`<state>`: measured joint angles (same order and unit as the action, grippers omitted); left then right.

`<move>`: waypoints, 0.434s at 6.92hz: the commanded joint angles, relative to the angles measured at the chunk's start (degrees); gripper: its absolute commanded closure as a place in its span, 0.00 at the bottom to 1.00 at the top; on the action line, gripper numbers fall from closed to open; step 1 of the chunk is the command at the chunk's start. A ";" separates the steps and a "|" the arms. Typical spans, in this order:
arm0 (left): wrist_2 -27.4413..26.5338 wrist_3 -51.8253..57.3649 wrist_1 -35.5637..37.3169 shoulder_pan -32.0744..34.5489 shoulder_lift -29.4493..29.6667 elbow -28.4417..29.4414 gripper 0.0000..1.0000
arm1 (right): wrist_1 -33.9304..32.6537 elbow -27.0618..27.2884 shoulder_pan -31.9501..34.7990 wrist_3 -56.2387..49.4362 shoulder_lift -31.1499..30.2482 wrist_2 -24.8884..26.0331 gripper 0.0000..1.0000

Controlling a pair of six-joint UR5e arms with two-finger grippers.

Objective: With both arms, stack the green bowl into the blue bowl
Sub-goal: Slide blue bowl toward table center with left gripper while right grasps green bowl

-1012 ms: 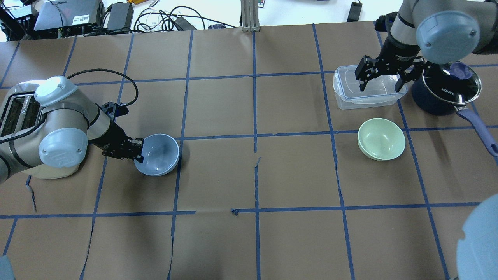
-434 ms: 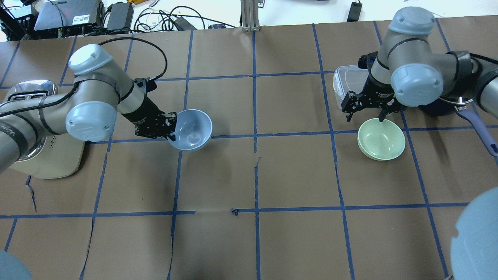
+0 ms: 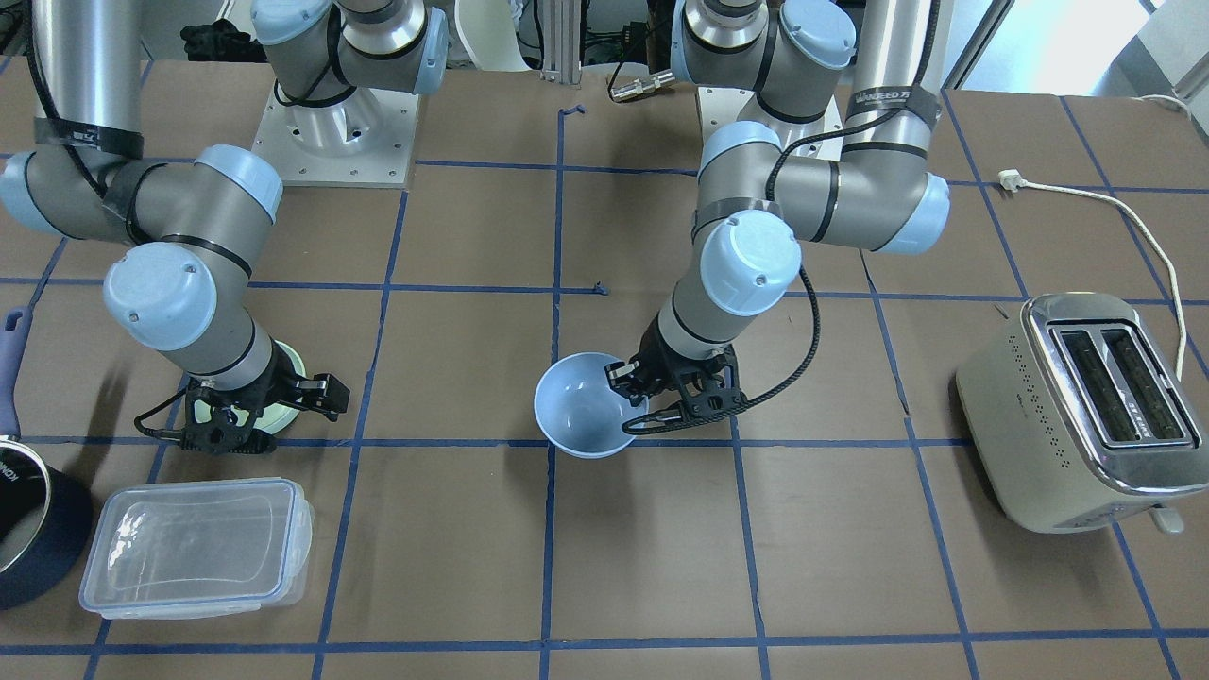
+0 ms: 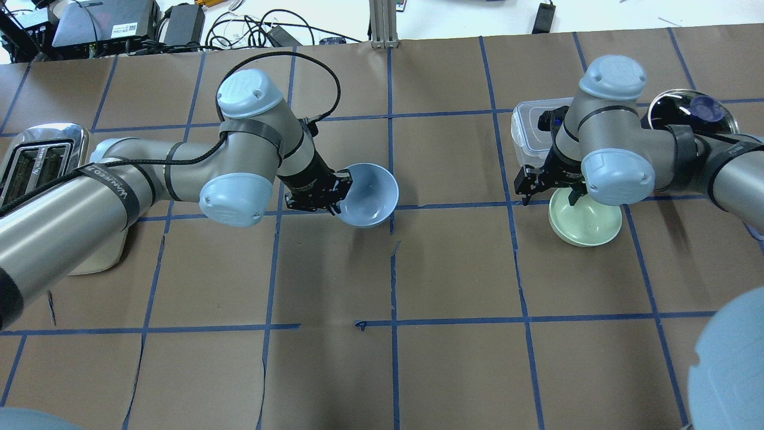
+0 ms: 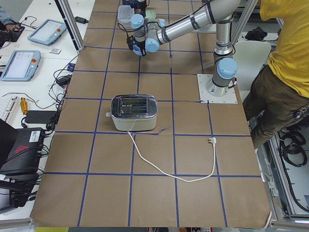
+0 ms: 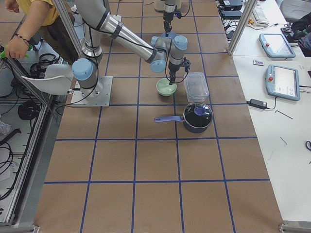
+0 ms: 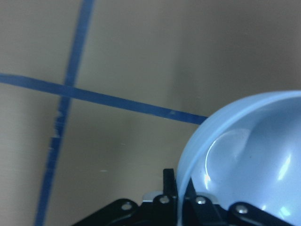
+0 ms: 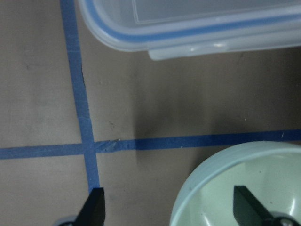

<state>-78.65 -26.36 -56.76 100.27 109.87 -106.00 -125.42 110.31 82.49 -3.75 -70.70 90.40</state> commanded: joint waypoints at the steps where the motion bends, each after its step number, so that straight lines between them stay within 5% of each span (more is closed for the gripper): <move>1: -0.10 -3.00 4.61 2.83 1.65 0.01 1.00 | -1.85 0.52 -0.04 2.17 0.04 0.12 0.91; 3: -0.10 -4.74 9.02 3.18 4.90 0.10 1.00 | -1.67 -0.09 -0.13 2.43 -0.31 0.13 1.00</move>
<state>-78.78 -29.76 -49.99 103.04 113.02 -105.92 -127.14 110.56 82.39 -1.69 -70.75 90.55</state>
